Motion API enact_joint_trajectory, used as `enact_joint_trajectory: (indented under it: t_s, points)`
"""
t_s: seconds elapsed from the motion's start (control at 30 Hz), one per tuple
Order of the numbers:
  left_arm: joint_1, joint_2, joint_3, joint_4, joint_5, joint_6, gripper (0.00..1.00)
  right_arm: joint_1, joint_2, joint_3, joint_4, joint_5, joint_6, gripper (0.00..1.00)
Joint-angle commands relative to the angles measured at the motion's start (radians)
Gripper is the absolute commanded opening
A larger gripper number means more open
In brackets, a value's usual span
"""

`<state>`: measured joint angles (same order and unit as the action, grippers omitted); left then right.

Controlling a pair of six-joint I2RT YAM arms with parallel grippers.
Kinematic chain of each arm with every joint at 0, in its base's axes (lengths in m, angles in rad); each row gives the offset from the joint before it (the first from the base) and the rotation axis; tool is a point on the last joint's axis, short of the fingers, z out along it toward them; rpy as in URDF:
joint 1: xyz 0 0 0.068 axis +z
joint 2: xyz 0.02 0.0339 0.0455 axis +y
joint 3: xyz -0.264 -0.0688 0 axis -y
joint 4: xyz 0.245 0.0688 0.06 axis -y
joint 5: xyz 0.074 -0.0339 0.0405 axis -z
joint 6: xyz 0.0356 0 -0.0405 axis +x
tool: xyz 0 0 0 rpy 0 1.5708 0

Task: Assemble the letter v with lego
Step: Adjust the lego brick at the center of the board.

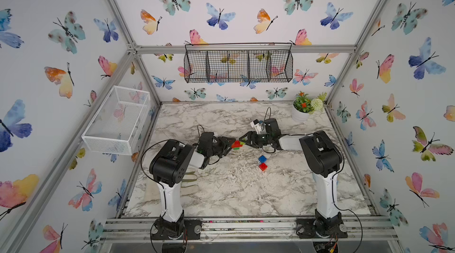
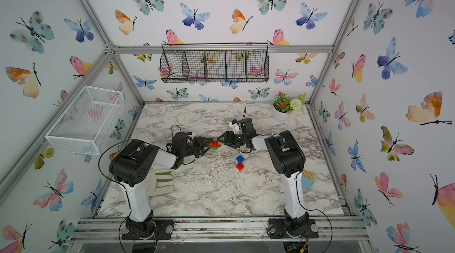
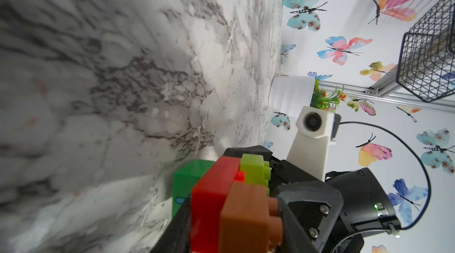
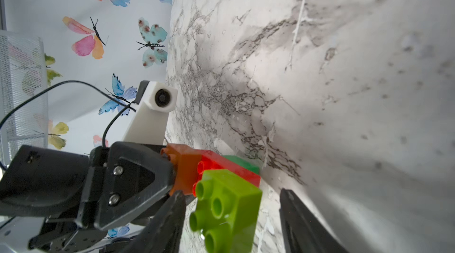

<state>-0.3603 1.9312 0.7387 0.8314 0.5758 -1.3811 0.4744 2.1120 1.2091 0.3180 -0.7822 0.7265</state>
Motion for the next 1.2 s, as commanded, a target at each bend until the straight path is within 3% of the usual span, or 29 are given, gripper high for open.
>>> enact_joint_trajectory:
  t_s: [0.0,0.13,0.37,0.43,0.5,0.53,0.7,0.93,1.17]
  points:
    - [0.021,-0.042,0.009,-0.162,0.086,-0.056,0.00,-0.013,-0.062,0.015,-0.051,-0.007,-0.113,0.71]
    - [0.029,-0.075,0.024,-0.293,0.135,-0.080,0.00,-0.045,-0.132,-0.039,-0.060,0.020,-0.233,0.82]
    - [0.055,-0.067,0.043,-0.438,0.193,-0.089,0.06,-0.063,-0.257,-0.104,-0.156,0.149,-0.541,0.87]
    - [0.063,-0.064,0.063,-0.488,0.184,-0.065,0.12,-0.063,-0.267,-0.105,-0.173,0.147,-0.585,0.87]
    - [0.074,-0.064,0.083,-0.527,0.171,-0.049,0.30,-0.063,-0.269,-0.099,-0.191,0.140,-0.622,0.87]
    - [0.078,-0.061,0.095,-0.548,0.166,-0.038,0.35,-0.063,-0.268,-0.098,-0.198,0.140,-0.634,0.87]
    - [0.089,-0.032,0.149,-0.599,0.161,-0.011,0.42,-0.063,-0.249,-0.085,-0.222,0.162,-0.669,0.86]
    - [0.098,0.012,0.189,-0.635,0.170,0.014,0.61,-0.063,-0.232,-0.085,-0.236,0.194,-0.690,0.85]
    - [0.114,0.031,0.213,-0.637,0.175,0.037,0.73,-0.062,-0.229,-0.081,-0.234,0.179,-0.689,0.83]
